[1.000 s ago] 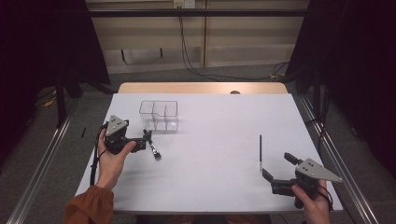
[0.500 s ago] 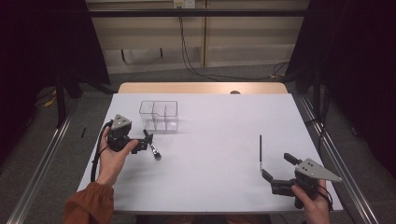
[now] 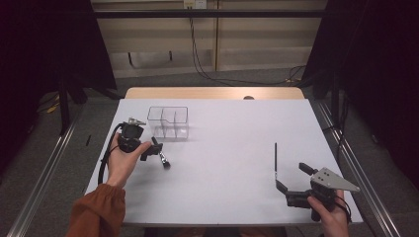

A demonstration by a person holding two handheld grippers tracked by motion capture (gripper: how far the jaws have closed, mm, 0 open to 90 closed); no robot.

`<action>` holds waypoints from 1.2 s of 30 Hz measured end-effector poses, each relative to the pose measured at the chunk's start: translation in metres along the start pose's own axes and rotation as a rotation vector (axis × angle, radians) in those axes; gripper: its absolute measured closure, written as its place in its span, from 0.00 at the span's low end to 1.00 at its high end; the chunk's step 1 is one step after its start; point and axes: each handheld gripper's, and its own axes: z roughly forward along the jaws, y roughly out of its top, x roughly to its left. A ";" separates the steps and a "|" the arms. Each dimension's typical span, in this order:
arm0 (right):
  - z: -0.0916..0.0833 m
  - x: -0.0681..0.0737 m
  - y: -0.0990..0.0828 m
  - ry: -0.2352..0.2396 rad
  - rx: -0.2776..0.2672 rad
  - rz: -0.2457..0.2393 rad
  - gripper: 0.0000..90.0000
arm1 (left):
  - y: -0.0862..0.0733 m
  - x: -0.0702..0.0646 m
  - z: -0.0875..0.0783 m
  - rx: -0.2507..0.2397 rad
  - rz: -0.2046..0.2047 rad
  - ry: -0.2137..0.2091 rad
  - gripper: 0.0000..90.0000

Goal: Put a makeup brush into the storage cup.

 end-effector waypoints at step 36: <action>0.002 0.004 -0.001 0.032 0.030 -0.030 0.00 | 0.026 -0.017 0.043 0.400 -0.086 0.100 0.10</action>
